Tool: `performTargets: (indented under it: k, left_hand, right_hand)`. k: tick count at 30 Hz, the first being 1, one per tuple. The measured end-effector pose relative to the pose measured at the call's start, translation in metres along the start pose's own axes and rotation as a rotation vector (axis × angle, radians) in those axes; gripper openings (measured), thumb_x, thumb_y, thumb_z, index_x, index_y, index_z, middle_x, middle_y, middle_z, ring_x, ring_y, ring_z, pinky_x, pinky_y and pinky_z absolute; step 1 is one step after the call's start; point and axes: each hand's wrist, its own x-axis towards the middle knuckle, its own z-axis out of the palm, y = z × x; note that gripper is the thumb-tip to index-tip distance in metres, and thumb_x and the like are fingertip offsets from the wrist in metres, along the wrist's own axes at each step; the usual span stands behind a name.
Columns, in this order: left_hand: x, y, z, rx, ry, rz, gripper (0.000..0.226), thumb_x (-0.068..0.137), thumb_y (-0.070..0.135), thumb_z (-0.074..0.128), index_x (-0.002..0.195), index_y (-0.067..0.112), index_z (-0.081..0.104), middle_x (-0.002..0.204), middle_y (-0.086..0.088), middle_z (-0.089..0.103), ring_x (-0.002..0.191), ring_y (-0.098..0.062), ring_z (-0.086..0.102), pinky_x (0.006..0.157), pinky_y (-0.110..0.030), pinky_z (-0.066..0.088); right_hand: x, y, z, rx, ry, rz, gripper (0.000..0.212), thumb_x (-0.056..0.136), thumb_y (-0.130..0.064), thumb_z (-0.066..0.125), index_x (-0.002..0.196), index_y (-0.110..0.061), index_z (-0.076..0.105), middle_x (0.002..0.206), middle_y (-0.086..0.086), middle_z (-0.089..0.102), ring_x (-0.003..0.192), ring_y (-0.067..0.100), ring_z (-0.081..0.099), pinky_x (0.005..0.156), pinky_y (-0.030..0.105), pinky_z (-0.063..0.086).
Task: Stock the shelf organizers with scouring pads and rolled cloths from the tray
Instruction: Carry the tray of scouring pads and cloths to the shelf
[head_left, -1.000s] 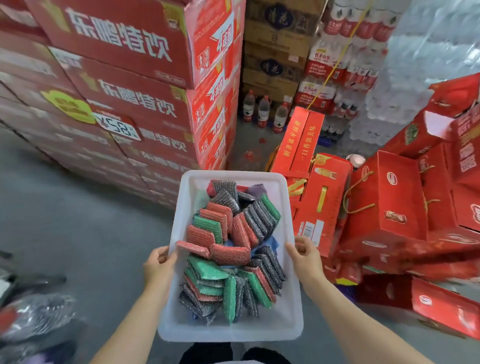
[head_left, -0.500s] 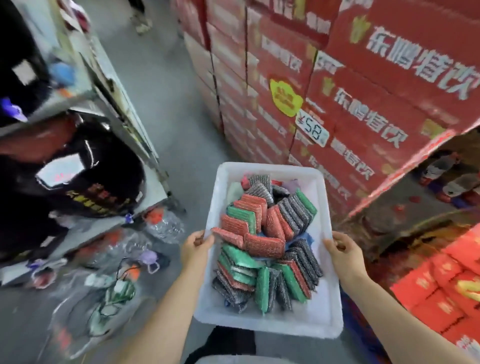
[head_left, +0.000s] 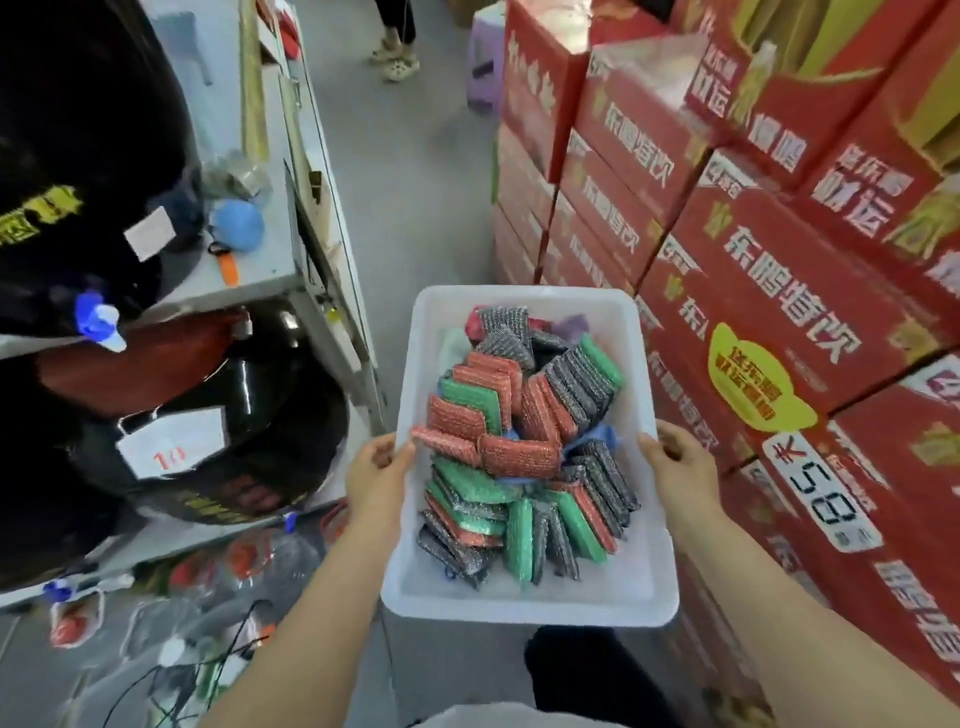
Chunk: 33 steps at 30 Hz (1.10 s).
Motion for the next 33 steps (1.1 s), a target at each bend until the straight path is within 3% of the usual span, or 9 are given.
performTargets:
  k: [4, 9, 14, 18, 21, 23, 27, 30, 33]
  left_hand:
    - [0.086, 0.042, 0.039, -0.028, 0.092, 0.005, 0.024, 0.089, 0.014, 0.072, 0.111, 0.004, 0.067, 0.105, -0.01, 0.067, 0.088, -0.019, 0.058, 0.081, -0.03, 0.045]
    - [0.174, 0.116, 0.093, -0.099, 0.23, 0.005, 0.021, 0.091, 0.018, 0.071, 0.109, 0.011, 0.064, 0.106, -0.007, 0.063, 0.095, -0.02, 0.056, 0.082, -0.031, 0.043]
    - [0.266, 0.192, 0.13, -0.13, 0.287, 0.012, 0.016, 0.092, 0.022, 0.07, 0.106, 0.018, 0.062, 0.104, -0.007, 0.065, 0.097, -0.022, 0.059, 0.086, -0.034, 0.047]
    - [0.352, 0.24, 0.144, -0.181, 0.351, 0.031, 0.025, 0.091, 0.021, 0.071, 0.113, 0.013, 0.063, 0.109, -0.008, 0.067, 0.097, -0.022, 0.06, 0.082, -0.031, 0.046]
    - [0.418, 0.283, 0.155, -0.242, 0.392, 0.032, 0.023, 0.093, 0.016, 0.067, 0.115, 0.012, 0.061, 0.105, -0.005, 0.061, 0.096, -0.018, 0.055, 0.081, -0.027, 0.041]
    - [0.467, 0.311, 0.16, -0.265, 0.388, 0.02, 0.018, 0.094, 0.016, 0.066, 0.11, 0.013, 0.06, 0.104, -0.005, 0.061, 0.095, -0.019, 0.055, 0.081, -0.027, 0.042]
    - [0.565, 0.373, 0.161, -0.308, 0.395, 0.029, 0.023, 0.093, 0.017, 0.068, 0.113, 0.007, 0.063, 0.1, -0.004, 0.062, 0.09, -0.017, 0.055, 0.079, -0.027, 0.04]
    - [0.626, 0.426, 0.162, -0.325, 0.422, 0.041, 0.026, 0.093, 0.017, 0.068, 0.117, 0.01, 0.061, 0.104, -0.002, 0.062, 0.093, -0.015, 0.056, 0.081, -0.026, 0.041]
    - [0.686, 0.468, 0.166, -0.322, 0.461, 0.081, 0.023, 0.092, 0.016, 0.068, 0.114, 0.013, 0.061, 0.102, -0.001, 0.063, 0.095, -0.017, 0.058, 0.074, -0.021, 0.043]
  right_hand:
    - [0.103, -0.055, 0.054, 0.049, -0.074, -0.022, 0.037, 0.094, -0.016, 0.064, 0.131, -0.016, 0.06, 0.121, -0.002, 0.064, 0.104, 0.016, 0.059, 0.095, 0.03, 0.045]
    - [0.234, -0.143, 0.109, 0.027, -0.23, -0.077, 0.046, 0.095, -0.017, 0.064, 0.139, -0.012, 0.054, 0.141, 0.003, 0.055, 0.125, 0.021, 0.053, 0.109, 0.036, 0.04]
    - [0.337, -0.24, 0.173, 0.03, -0.295, -0.148, 0.042, 0.095, -0.008, 0.062, 0.137, -0.007, 0.055, 0.123, 0.001, 0.062, 0.103, 0.014, 0.055, 0.091, 0.024, 0.041]
    - [0.419, -0.298, 0.248, 0.0, -0.325, -0.185, 0.042, 0.093, -0.008, 0.065, 0.135, -0.007, 0.058, 0.127, 0.002, 0.062, 0.109, 0.013, 0.055, 0.098, 0.023, 0.041]
    - [0.481, -0.341, 0.31, -0.005, -0.316, -0.218, 0.041, 0.09, -0.008, 0.068, 0.131, -0.009, 0.062, 0.125, 0.001, 0.065, 0.109, 0.018, 0.061, 0.1, 0.03, 0.047]
    - [0.516, -0.373, 0.35, 0.009, -0.33, -0.23, 0.041, 0.089, -0.007, 0.069, 0.13, -0.007, 0.063, 0.123, 0.005, 0.066, 0.104, 0.018, 0.062, 0.094, 0.03, 0.05]
    - [0.58, -0.45, 0.427, 0.07, -0.36, -0.281, 0.04, 0.09, -0.004, 0.067, 0.129, -0.007, 0.063, 0.117, 0.005, 0.068, 0.081, 0.002, 0.059, 0.067, 0.006, 0.046]
    - [0.627, -0.506, 0.48, 0.067, -0.405, -0.278, 0.038, 0.09, -0.007, 0.068, 0.128, -0.01, 0.064, 0.113, 0.002, 0.069, 0.082, 0.005, 0.061, 0.063, 0.006, 0.048]
    - [0.673, -0.558, 0.532, 0.096, -0.434, -0.274, 0.035, 0.09, -0.008, 0.069, 0.124, -0.013, 0.067, 0.104, -0.003, 0.071, 0.084, 0.011, 0.063, 0.063, 0.008, 0.049]
